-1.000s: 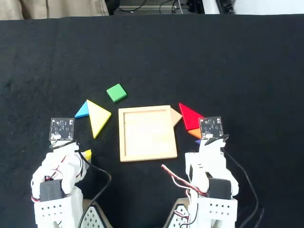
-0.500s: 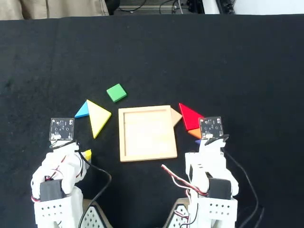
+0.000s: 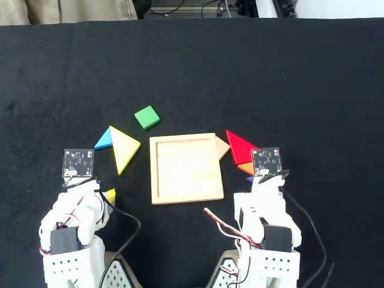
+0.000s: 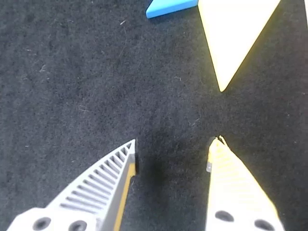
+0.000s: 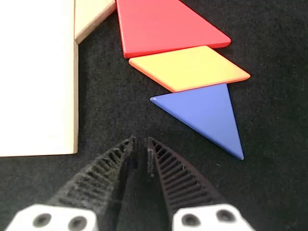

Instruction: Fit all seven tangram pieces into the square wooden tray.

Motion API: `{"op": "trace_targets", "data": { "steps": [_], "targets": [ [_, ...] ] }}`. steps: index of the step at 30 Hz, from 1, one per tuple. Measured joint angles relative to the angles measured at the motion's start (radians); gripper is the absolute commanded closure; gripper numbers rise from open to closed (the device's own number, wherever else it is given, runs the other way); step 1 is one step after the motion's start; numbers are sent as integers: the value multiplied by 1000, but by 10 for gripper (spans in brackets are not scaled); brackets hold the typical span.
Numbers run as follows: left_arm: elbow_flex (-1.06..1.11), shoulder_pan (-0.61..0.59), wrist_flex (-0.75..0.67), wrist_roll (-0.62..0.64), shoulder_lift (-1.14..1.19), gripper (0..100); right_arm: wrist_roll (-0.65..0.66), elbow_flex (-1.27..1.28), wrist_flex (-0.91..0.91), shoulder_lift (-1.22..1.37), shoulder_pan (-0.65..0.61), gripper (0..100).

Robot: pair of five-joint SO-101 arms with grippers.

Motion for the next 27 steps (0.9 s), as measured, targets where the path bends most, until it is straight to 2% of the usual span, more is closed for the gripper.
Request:
{"op": "trace_targets", "data": {
  "steps": [7,17,22,27],
  "targets": [
    [0,0,0,0,0,754,0,0,-15,0,0,948],
    [0,124,-2,3,0,754,-2,0,-261,0,0,946],
    [0,183,-143,3,0,752,-3,0,-425,0,0,946],
    [0,207,-193,2,0,751,-3,0,-454,0,0,946]
  ]
}}
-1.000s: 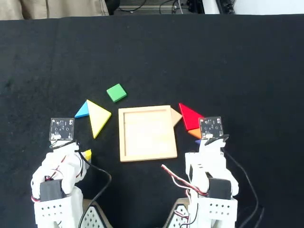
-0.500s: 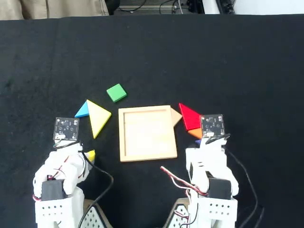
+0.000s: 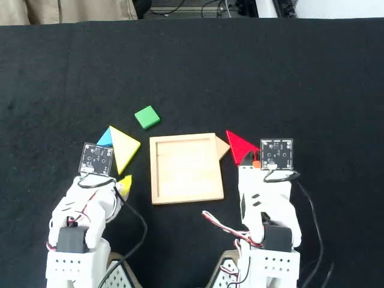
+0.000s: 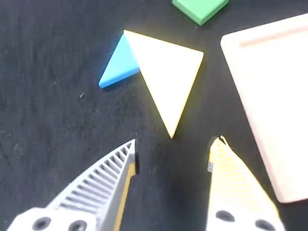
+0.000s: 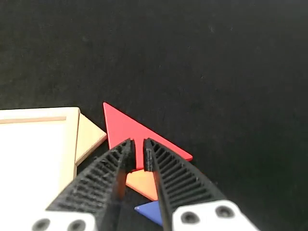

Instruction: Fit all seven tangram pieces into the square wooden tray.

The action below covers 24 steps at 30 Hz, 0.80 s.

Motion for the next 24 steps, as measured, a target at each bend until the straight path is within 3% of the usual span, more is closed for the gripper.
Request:
{"op": "trace_targets", "data": {
  "steps": [7,14,19,24],
  "targets": [
    [-6,11,-103,0,0,755,81,0,-9,0,23,946],
    [-213,63,-94,72,8,755,218,0,-9,0,26,946],
    [-307,137,-91,126,161,755,219,0,-9,0,26,946],
    [-385,150,-207,167,476,752,219,0,8,0,26,946]
  ]
}}
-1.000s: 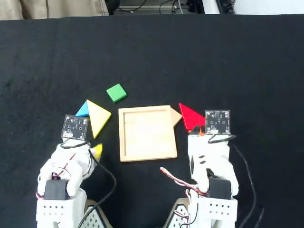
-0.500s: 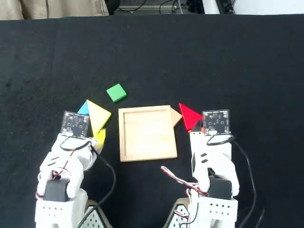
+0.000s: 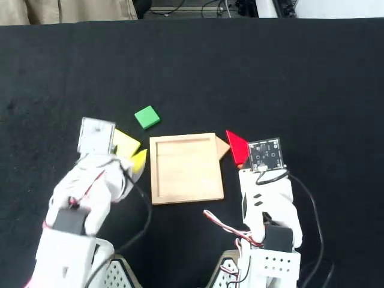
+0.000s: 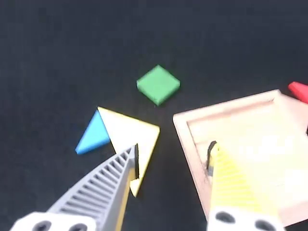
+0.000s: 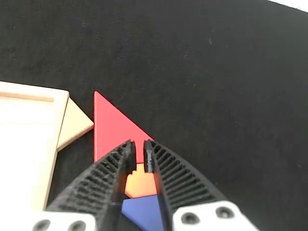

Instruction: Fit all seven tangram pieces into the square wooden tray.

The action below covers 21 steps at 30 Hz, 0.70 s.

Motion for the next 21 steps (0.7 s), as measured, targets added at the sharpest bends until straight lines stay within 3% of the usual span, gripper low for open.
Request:
{"op": "trace_targets", "data": {
  "steps": [4,10,16,21],
  "targets": [
    [-29,0,-112,94,299,751,6,0,3,0,0,946],
    [-31,0,-227,117,611,752,6,0,5,0,0,945],
    [-31,-2,-273,118,701,754,20,-8,58,0,0,945],
    [-31,-48,-275,118,710,754,37,-164,129,0,0,945]
  ]
}}
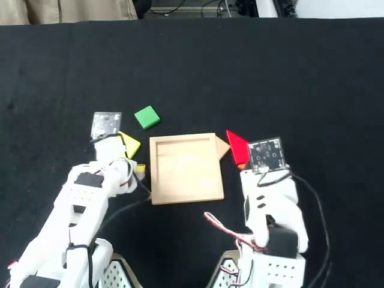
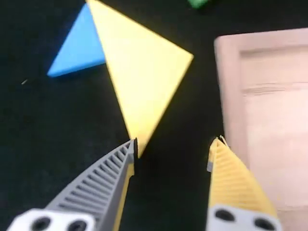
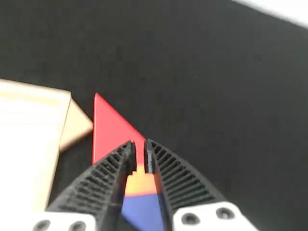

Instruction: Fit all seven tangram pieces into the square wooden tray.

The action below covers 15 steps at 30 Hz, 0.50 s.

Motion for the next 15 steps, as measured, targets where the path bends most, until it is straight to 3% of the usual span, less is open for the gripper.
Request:
{"op": "trace_targets", "data": {
  "steps": [6,15],
  "targets": [
    [0,-26,0,0,0,754,8,-120,40,40,-49,945],
    [0,-31,0,0,0,755,-15,-388,49,575,-121,945]
  ]
}}
